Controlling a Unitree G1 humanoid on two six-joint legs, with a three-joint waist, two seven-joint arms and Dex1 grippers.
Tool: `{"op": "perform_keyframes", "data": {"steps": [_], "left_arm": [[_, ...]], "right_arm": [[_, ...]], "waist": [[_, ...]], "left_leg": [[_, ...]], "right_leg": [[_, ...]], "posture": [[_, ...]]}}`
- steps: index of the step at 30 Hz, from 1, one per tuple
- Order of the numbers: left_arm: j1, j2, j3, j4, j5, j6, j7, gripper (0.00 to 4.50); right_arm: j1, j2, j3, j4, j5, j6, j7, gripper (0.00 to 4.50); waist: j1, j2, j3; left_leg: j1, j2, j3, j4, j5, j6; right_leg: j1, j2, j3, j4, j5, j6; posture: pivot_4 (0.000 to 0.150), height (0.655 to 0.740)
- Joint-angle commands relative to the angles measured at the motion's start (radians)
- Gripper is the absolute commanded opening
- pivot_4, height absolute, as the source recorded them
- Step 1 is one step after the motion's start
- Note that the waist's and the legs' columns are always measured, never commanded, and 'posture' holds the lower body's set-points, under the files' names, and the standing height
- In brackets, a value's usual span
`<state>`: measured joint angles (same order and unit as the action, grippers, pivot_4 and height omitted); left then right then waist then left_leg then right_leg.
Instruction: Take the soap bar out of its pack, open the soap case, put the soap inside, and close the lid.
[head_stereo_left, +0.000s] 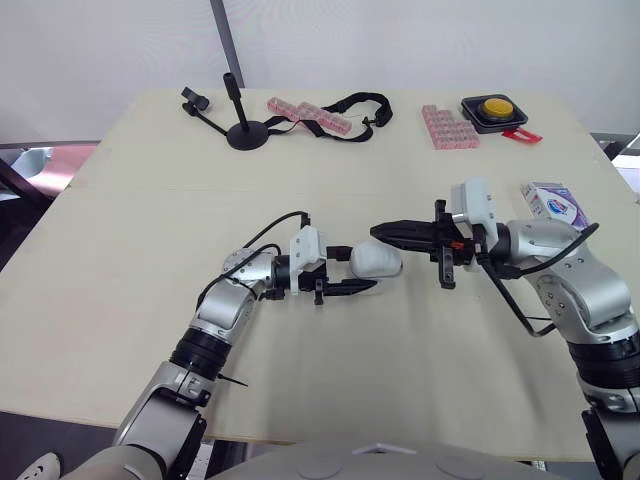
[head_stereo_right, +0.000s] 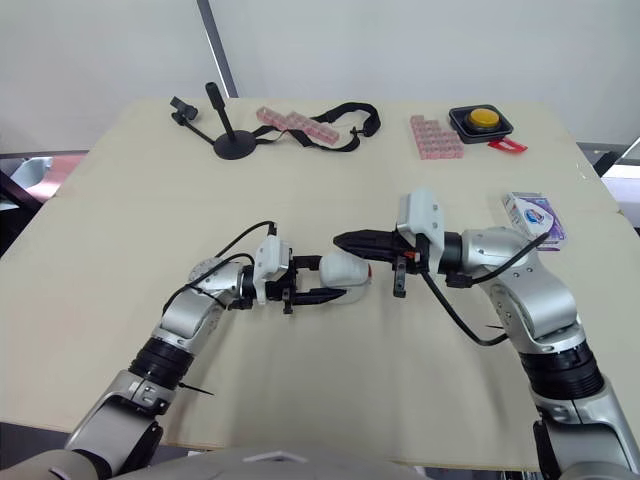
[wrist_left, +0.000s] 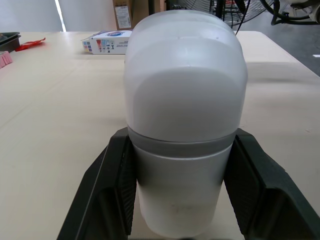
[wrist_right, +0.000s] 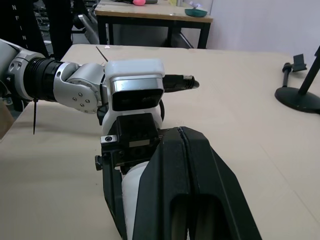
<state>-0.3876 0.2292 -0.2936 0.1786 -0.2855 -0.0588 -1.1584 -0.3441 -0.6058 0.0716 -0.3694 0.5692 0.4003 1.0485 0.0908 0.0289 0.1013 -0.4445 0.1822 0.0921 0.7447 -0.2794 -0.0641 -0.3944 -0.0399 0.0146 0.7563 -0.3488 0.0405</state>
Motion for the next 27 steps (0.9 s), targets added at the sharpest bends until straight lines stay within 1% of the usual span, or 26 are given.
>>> {"op": "perform_keyframes", "data": {"steps": [1,15,27], "left_arm": [[-0.003,0.004,0.014,-0.026,-0.010,-0.003,0.006,1.91],[-0.007,0.009,0.019,-0.024,-0.010,-0.002,0.005,1.91],[-0.009,0.008,0.021,-0.028,-0.010,0.001,0.009,1.91]], "right_arm": [[0.007,-0.020,0.002,-0.025,-0.021,-0.021,0.014,0.02],[0.032,-0.037,0.019,0.008,-0.058,-0.044,0.043,0.02],[0.028,-0.043,0.050,0.033,-0.080,-0.001,0.026,0.02]], "waist": [[0.001,0.000,0.000],[0.001,0.000,0.000],[-0.004,0.000,0.000]], "left_leg": [[0.000,0.000,0.000,0.000,0.000,0.000],[0.000,0.000,0.000,0.000,0.000,0.000],[0.001,0.000,0.000,0.000,0.000,-0.001]], "right_leg": [[0.000,0.000,0.000,0.000,0.000,0.000],[0.000,0.000,0.000,0.000,0.000,0.000],[0.001,0.000,0.000,-0.001,0.000,0.000]], "posture": [[0.150,0.7096],[0.150,0.7096],[0.150,0.7096]]}}
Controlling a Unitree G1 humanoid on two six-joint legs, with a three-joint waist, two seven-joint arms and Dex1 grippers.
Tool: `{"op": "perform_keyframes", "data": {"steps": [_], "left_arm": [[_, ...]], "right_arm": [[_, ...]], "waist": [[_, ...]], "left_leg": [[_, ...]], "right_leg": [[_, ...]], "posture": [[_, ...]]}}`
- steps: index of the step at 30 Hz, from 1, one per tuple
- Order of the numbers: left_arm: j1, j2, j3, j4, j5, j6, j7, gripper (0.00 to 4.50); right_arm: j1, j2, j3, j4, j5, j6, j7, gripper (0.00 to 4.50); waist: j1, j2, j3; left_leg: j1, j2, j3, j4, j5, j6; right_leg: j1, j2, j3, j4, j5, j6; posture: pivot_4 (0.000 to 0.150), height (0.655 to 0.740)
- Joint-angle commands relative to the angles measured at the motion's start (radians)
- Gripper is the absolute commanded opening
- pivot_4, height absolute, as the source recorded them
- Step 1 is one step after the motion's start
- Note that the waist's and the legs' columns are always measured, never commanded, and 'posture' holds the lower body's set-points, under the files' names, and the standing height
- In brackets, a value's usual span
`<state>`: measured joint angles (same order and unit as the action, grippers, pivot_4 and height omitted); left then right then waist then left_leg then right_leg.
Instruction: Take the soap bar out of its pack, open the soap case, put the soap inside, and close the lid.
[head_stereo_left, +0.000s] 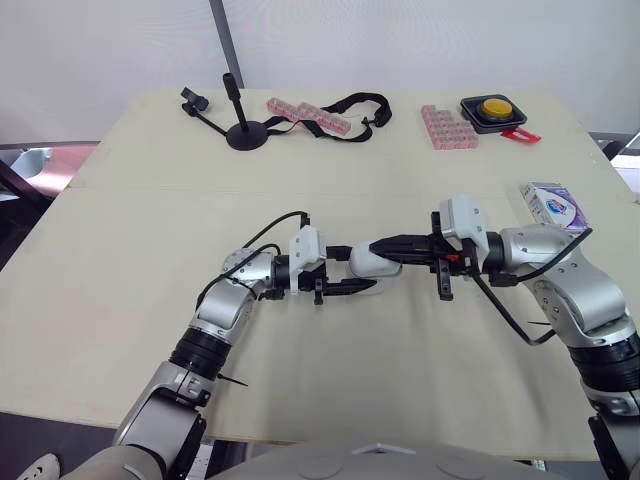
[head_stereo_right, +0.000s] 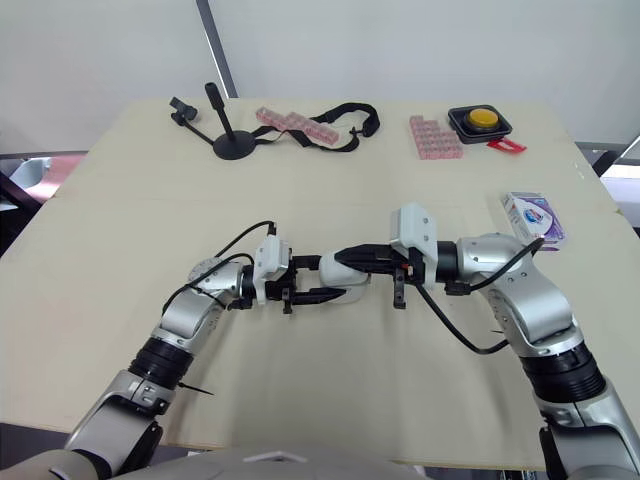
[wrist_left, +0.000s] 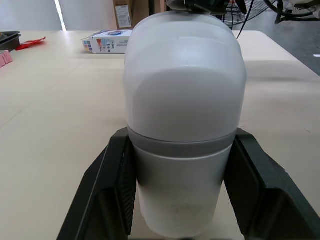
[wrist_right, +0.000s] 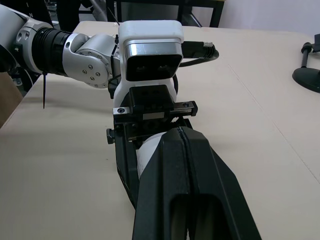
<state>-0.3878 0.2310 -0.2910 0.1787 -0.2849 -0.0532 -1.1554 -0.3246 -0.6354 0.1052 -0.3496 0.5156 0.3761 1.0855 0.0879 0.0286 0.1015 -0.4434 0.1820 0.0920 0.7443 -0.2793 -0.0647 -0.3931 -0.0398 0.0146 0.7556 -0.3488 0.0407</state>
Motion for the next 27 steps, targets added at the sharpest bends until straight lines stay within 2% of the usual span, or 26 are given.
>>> {"op": "perform_keyframes", "data": {"steps": [1,27], "left_arm": [[-0.009,0.006,0.019,-0.028,-0.011,-0.004,0.007,1.91],[-0.007,0.009,0.021,-0.034,-0.015,0.000,0.010,1.91]], "right_arm": [[0.013,-0.014,0.019,0.015,-0.028,0.025,-0.011,0.02],[0.058,-0.018,0.053,0.075,-0.060,0.017,-0.026,0.02]], "waist": [[-0.002,0.000,0.000],[-0.010,0.000,0.000]], "left_leg": [[0.000,0.000,0.000,0.000,0.000,0.000],[0.004,0.000,0.000,-0.001,0.000,0.000]], "right_leg": [[0.000,0.000,0.000,0.000,0.000,0.000],[0.004,0.000,0.000,-0.002,0.000,0.000]], "posture": [[0.150,0.7096],[0.150,0.7096]]}}
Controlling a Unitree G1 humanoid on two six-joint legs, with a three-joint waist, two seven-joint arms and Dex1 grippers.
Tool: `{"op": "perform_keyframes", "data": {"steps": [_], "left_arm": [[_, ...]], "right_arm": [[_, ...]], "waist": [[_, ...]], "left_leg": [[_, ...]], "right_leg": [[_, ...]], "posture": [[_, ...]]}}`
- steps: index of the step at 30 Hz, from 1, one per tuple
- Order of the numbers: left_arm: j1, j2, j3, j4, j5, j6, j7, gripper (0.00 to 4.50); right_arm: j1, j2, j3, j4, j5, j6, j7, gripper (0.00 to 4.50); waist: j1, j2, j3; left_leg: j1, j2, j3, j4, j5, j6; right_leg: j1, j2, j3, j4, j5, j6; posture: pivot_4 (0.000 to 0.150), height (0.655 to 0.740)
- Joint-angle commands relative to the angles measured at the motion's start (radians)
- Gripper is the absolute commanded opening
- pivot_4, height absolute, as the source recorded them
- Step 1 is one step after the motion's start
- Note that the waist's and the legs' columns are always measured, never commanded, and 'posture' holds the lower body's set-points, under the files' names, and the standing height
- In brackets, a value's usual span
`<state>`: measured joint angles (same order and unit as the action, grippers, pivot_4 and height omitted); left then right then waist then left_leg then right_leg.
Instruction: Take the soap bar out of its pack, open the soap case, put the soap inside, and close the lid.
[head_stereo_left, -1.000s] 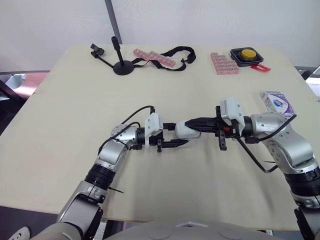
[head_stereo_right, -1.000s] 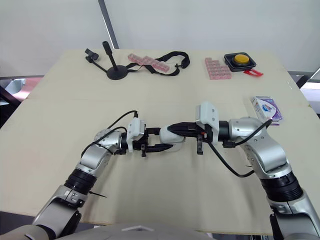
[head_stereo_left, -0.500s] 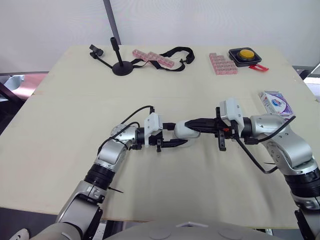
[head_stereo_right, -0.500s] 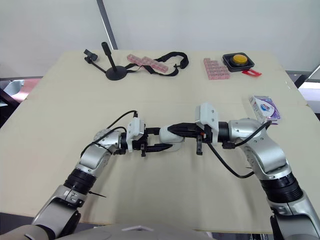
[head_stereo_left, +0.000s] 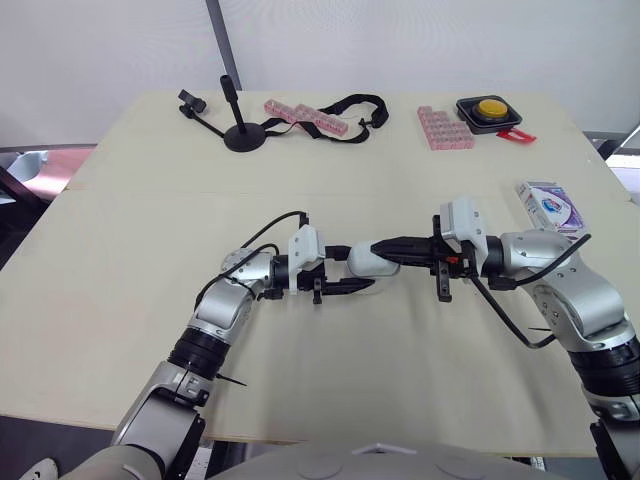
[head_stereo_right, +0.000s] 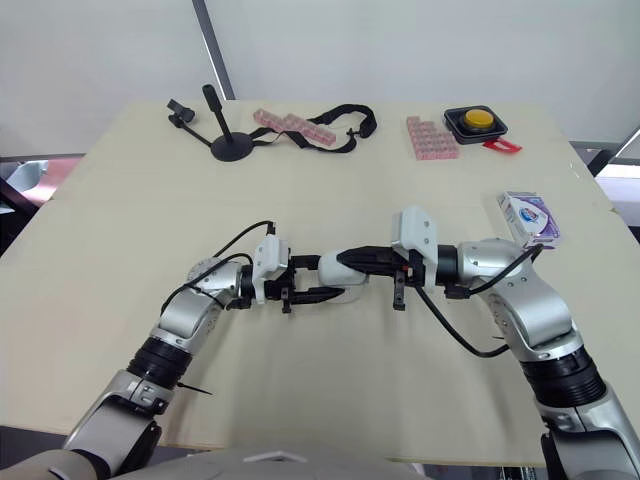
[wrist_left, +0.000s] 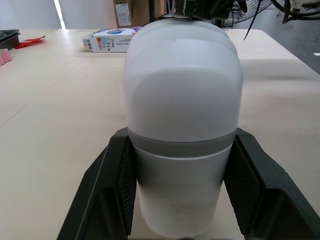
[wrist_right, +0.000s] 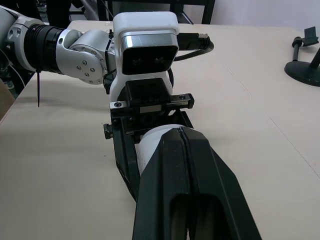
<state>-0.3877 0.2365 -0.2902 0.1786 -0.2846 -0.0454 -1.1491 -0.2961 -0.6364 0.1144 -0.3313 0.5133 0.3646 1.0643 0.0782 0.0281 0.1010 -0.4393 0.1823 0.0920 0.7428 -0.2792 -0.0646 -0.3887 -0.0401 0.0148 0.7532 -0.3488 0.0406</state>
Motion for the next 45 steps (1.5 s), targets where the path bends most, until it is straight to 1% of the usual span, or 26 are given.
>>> {"op": "perform_keyframes", "data": {"steps": [1,3,7,10,15,18,21,23,26,27,29,30,34,39,41,45], "left_arm": [[-0.005,0.005,0.021,-0.035,-0.015,-0.008,0.003,1.91],[-0.002,0.007,0.021,-0.036,-0.016,-0.008,0.003,1.91],[0.004,0.015,0.028,-0.047,-0.024,0.020,0.010,1.91],[0.002,0.017,0.043,-0.074,-0.059,0.118,0.036,1.91],[0.003,0.026,0.069,-0.143,-0.145,0.317,0.072,1.91],[0.002,0.041,0.082,-0.190,-0.206,0.454,0.083,1.91],[-0.002,0.055,0.098,-0.233,-0.275,0.601,0.099,1.91],[-0.007,0.069,0.102,-0.255,-0.325,0.712,0.105,1.91],[-0.011,0.093,0.092,-0.278,-0.369,0.841,0.115,1.91],[-0.012,0.098,0.089,-0.281,-0.381,0.881,0.121,1.91],[-0.018,0.105,0.090,-0.281,-0.412,0.979,0.144,1.91],[-0.022,0.107,0.090,-0.279,-0.427,1.029,0.158,1.91],[-0.042,0.114,0.103,-0.269,-0.515,1.255,0.200,1.91],[-0.056,0.070,0.176,-0.229,-0.576,1.428,0.306,1.91],[-0.053,0.070,0.173,-0.231,-0.567,1.440,0.326,1.91],[-0.046,0.082,0.142,-0.227,-0.542,1.442,0.355,1.91]], "right_arm": [[0.029,-0.015,0.030,0.064,-0.055,0.024,-0.012,0.02],[0.027,-0.012,0.003,0.075,-0.041,0.023,-0.021,0.02],[0.042,-0.015,-0.108,0.109,0.032,-0.002,-0.003,0.02],[0.091,-0.013,-0.186,0.132,0.057,-0.073,0.034,0.02],[0.210,-0.007,-0.254,0.177,0.048,-0.220,0.123,0.02],[0.249,0.003,-0.263,0.216,0.028,-0.311,0.164,0.83],[0.277,0.001,-0.247,0.241,0.008,-0.386,0.212,1.88],[0.297,-0.004,-0.228,0.255,-0.013,-0.444,0.250,2.50],[0.315,-0.010,-0.209,0.268,-0.028,-0.491,0.292,3.47],[0.315,-0.010,-0.206,0.272,-0.029,-0.501,0.299,3.89],[0.316,-0.008,-0.204,0.273,-0.025,-0.508,0.300,4.33],[0.318,-0.007,-0.204,0.271,-0.021,-0.506,0.300,4.43],[0.332,-0.004,-0.202,0.250,-0.013,-0.494,0.294,4.43],[0.341,-0.001,-0.206,0.233,-0.008,-0.467,0.267,4.43],[0.340,-0.002,-0.207,0.231,-0.007,-0.461,0.260,4.43],[0.336,-0.007,-0.206,0.231,-0.007,-0.453,0.255,4.43]], "waist": [[0.000,0.000,0.000],[0.000,0.000,0.000],[0.001,-0.001,0.000],[0.003,0.000,0.002],[0.005,-0.001,0.003],[0.003,-0.002,0.003],[0.000,-0.002,0.004],[0.001,-0.002,0.004],[0.001,-0.002,0.004],[0.001,-0.002,0.004],[0.001,-0.002,0.004],[0.001,-0.002,0.004],[0.002,-0.002,0.004],[0.001,-0.002,0.004],[0.002,-0.003,0.005],[0.003,-0.003,0.005]], "left_leg": [[0.000,0.000,0.000,0.000,0.000,0.000],[0.000,0.000,0.000,0.000,0.000,0.000],[0.000,0.000,0.000,0.000,0.000,0.000],[-0.003,0.000,0.000,-0.001,0.000,0.000],[-0.005,-0.002,0.000,-0.002,0.000,0.000],[-0.005,-0.001,0.000,-0.003,0.000,0.000],[-0.005,-0.001,0.000,-0.003,0.000,0.000],[-0.005,-0.001,0.000,-0.003,-0.001,0.000],[-0.005,-0.001,0.000,-0.003,-0.002,0.004],[-0.005,-0.002,0.000,-0.003,-0.003,0.004],[-0.005,-0.002,0.000,-0.003,-0.003,0.004],[-0.005,-0.002,0.000,-0.003,-0.003,0.004],[-0.005,-0.002,0.000,-0.003,-0.003,0.004],[-0.005,-0.004,0.000,-0.003,-0.002,0.003],[-0.005,-0.004,0.000,-0.003,0.000,0.000],[-0.004,-0.004,0.000,-0.004,0.000,0.000]], "right_leg": [[0.000,0.000,0.000,0.000,0.000,0.000],[0.000,0.000,0.000,0.000,0.000,0.000],[0.001,0.000,0.000,-0.001,0.000,0.000],[-0.001,0.000,-0.001,-0.002,0.000,0.000],[-0.003,0.001,-0.002,-0.003,0.000,0.000],[-0.003,0.001,-0.002,-0.004,0.000,0.000],[-0.003,0.000,-0.002,-0.005,0.000,0.000],[-0.003,0.000,-0.001,-0.004,0.000,0.000],[-0.003,0.000,-0.001,-0.004,0.000,0.000],[-0.003,0.000,-0.001,-0.004,0.000,0.000],[-0.003,0.000,-0.001,-0.005,0.000,0.000],[-0.003,0.000,-0.001,-0.005,0.000,0.000],[-0.003,0.000,-0.001,-0.005,0.000,0.000],[-0.003,0.001,-0.001,-0.006,0.000,0.000],[-0.002,0.001,-0.001,-0.007,0.000,0.000],[0.000,0.001,-0.001,-0.010,0.000,0.000]], "posture": [[0.150,0.7096],[0.150,0.7096],[0.150,0.7096],[0.150,0.7096],[0.150,0.7096],[0.150,0.7096],[0.150,0.7096],[0.150,0.7096],[0.150,0.7096],[0.150,0.7096],[0.150,0.7096],[0.150,0.7096],[0.150,0.7096],[0.150,0.7096],[0.150,0.7096],[0.150,0.7096]]}}
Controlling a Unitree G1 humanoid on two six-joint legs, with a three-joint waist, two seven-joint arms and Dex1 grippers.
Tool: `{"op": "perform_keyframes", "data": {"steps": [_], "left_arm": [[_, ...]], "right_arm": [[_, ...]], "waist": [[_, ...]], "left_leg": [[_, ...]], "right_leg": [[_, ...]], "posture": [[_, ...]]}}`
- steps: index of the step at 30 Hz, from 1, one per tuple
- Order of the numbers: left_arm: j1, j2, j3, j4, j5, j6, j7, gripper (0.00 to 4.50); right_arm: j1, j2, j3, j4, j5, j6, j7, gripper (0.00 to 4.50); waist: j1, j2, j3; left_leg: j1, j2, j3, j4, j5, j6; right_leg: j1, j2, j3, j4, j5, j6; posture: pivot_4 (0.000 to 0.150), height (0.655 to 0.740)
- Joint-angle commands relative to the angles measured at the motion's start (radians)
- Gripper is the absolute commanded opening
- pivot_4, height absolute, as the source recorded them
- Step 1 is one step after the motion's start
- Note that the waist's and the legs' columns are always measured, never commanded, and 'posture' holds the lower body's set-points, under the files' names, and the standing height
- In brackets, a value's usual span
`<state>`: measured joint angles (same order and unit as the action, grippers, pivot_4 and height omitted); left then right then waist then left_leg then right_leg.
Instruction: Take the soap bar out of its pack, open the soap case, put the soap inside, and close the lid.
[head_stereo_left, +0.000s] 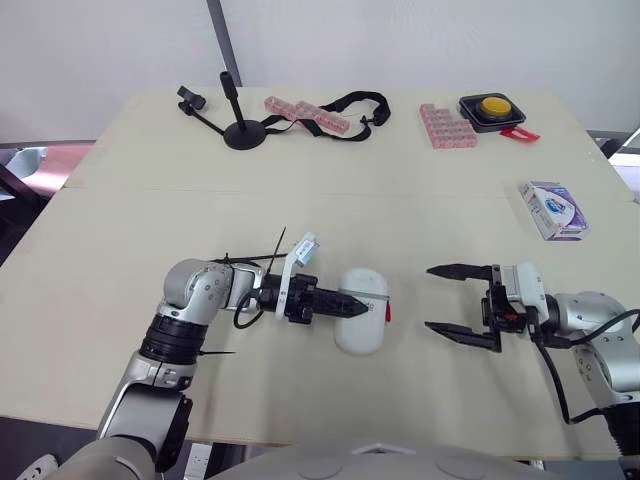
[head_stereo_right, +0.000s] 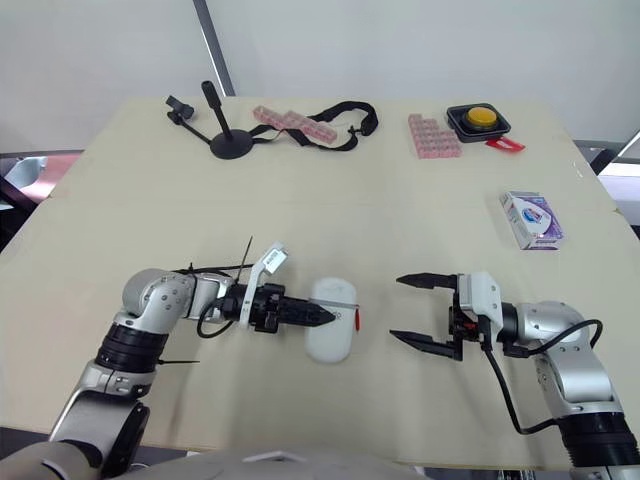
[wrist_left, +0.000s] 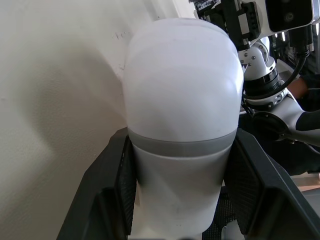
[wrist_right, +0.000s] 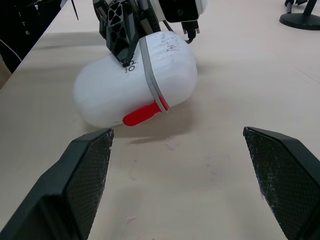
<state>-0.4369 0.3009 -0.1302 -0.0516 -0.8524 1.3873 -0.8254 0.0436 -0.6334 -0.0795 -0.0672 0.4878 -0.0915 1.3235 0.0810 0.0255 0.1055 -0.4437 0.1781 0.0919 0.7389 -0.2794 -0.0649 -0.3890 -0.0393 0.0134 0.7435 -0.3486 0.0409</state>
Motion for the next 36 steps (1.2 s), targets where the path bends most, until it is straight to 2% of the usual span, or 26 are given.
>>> {"op": "perform_keyframes", "data": {"steps": [1,3,5,10,15,21,23,28,33,36], "left_arm": [[0.004,0.018,-0.020,0.007,0.027,0.013,0.037,1.91],[0.006,0.021,-0.027,0.010,0.039,-0.002,0.043,1.91],[0.006,0.022,-0.031,0.014,0.054,-0.024,0.051,2.91],[-0.002,0.032,-0.033,0.021,0.064,-0.045,0.050,4.47],[-0.007,0.071,-0.055,0.008,0.087,-0.096,0.029,4.47],[-0.008,0.211,-0.118,-0.042,0.157,-0.264,-0.065,4.47],[-0.003,0.249,-0.120,-0.055,0.187,-0.357,-0.099,4.47],[0.051,0.306,-0.086,-0.078,0.331,-0.737,-0.182,4.47],[0.175,0.274,-0.001,-0.056,0.470,-1.104,-0.116,4.47],[0.245,0.259,0.030,-0.064,0.507,-1.201,-0.081,4.47]], "right_arm": [[-0.006,-0.010,-0.013,-0.032,0.019,0.004,-0.005,4.43],[-0.011,-0.010,-0.012,-0.026,0.017,0.005,-0.007,4.43],[-0.017,-0.008,-0.011,-0.020,0.015,0.006,-0.008,4.50],[-0.024,-0.006,-0.007,-0.014,0.014,0.011,-0.008,4.50],[-0.035,-0.004,-0.004,-0.006,0.014,0.018,-0.008,4.50],[-0.043,-0.006,-0.005,0.003,0.014,0.029,-0.008,4.50],[-0.042,-0.008,-0.010,0.004,0.018,0.037,-0.010,4.50],[-0.028,-0.007,-0.023,-0.004,0.032,0.068,-0.025,4.50],[0.011,0.017,-0.052,0.011,0.027,0.051,-0.073,4.50],[0.032,0.018,-0.082,0.032,0.025,0.036,-0.094,4.50]], "waist": [[0.000,0.000,0.000],[0.000,0.000,0.000],[0.000,0.000,0.000],[0.003,0.000,0.000],[-0.006,-0.003,0.002],[-0.015,-0.004,0.003],[-0.015,-0.004,0.003],[-0.008,-0.003,0.004],[0.012,-0.004,0.004],[0.017,-0.005,0.005]], "left_leg": [[0.000,0.000,0.000,0.000,0.000,0.000],[0.001,0.000,0.000,-0.001,0.000,0.000],[0.001,0.000,0.000,-0.002,0.000,0.000],[0.005,-0.001,-0.001,-0.004,0.000,0.000],[0.017,-0.001,-0.001,-0.011,0.000,0.003],[0.019,-0.002,0.000,-0.020,0.002,0.003],[0.020,-0.003,0.000,-0.025,0.003,0.001],[0.019,-0.004,-0.001,-0.027,0.006,-0.004],[0.015,-0.005,-0.003,-0.027,0.006,-0.004],[0.015,-0.005,-0.003,-0.028,0.005,-0.004]], "right_leg": [[0.001,0.000,0.000,-0.001,0.000,0.000],[0.002,0.000,-0.001,-0.003,0.000,0.000],[0.003,0.000,-0.001,-0.004,0.000,0.000],[0.007,-0.001,-0.001,-0.006,0.001,0.001],[0.017,-0.004,-0.001,-0.010,0.001,0.002],[0.022,-0.003,-0.001,-0.016,0.001,0.002],[0.023,-0.002,-0.001,-0.019,0.001,0.002],[0.023,0.001,-0.005,-0.027,0.001,0.002],[0.024,0.002,-0.008,-0.028,0.002,0.004],[0.025,0.002,-0.011,-0.031,0.002,0.005]], "posture": [[0.150,0.7096],[0.150,0.7096],[0.150,0.7096],[0.150,0.7096],[0.150,0.7096],[0.150,0.7096],[0.150,0.7096],[0.150,0.7096],[0.150,0.7096],[0.150,0.7096]]}}
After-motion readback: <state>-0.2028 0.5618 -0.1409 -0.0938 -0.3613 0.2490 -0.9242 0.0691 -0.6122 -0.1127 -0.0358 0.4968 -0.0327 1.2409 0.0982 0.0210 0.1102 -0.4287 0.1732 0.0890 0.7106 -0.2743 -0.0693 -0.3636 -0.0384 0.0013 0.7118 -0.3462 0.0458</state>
